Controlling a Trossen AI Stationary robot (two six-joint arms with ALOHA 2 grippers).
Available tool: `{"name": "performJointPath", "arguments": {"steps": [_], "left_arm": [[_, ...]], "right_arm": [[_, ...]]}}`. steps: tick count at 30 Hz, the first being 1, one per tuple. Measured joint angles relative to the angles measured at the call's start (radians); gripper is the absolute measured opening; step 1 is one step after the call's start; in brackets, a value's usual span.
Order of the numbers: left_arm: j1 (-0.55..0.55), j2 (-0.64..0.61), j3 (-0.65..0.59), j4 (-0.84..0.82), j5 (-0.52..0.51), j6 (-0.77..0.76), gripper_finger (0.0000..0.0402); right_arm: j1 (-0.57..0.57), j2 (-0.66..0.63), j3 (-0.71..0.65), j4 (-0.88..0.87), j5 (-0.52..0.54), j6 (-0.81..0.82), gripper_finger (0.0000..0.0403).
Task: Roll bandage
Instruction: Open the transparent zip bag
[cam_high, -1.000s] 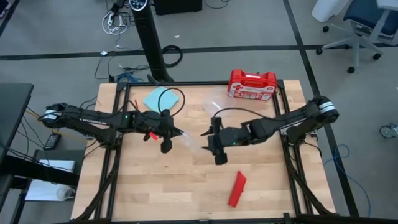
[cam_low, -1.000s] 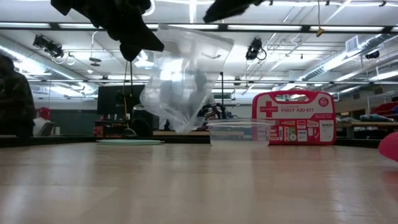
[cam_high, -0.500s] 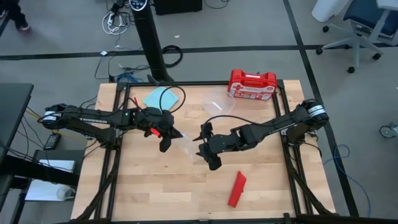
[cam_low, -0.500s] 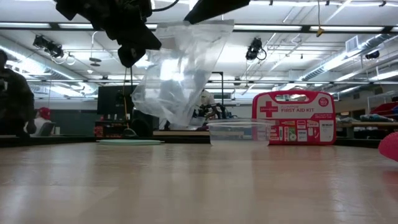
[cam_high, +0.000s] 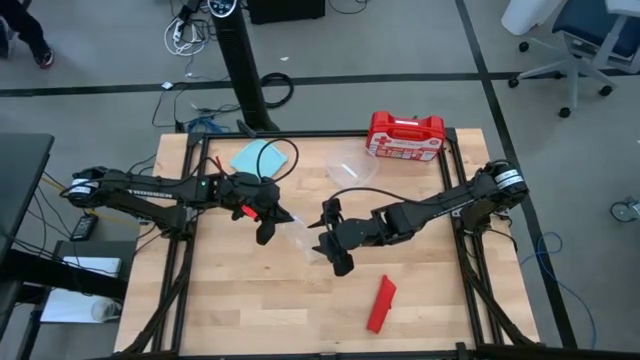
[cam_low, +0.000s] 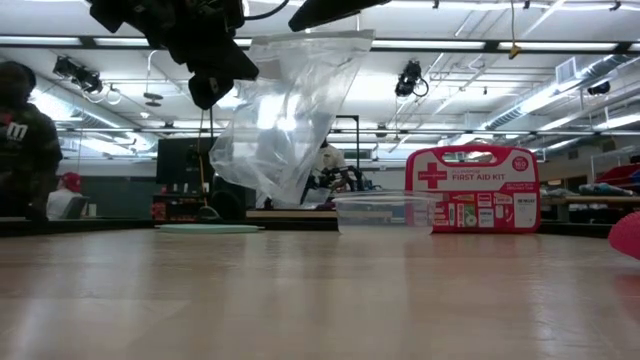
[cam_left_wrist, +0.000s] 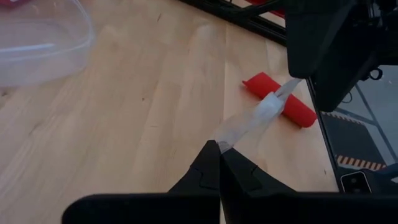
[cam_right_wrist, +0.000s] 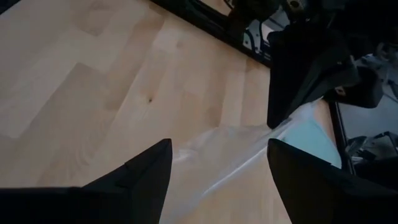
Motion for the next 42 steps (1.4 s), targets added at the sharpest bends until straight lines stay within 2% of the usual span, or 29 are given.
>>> {"name": "performJointPath", "arguments": {"steps": [32, 42], "left_arm": [[0.0, 0.0, 0.0, 0.076, -0.018, -0.064, 0.0], [0.0, 0.0, 0.0, 0.072, -0.056, -0.034, 0.0]], "right_arm": [[-0.055, 0.001, 0.0, -0.032, -0.114, 0.119, 0.026], [-0.055, 0.001, -0.001, -0.033, -0.097, 0.128, 0.0249]]}}
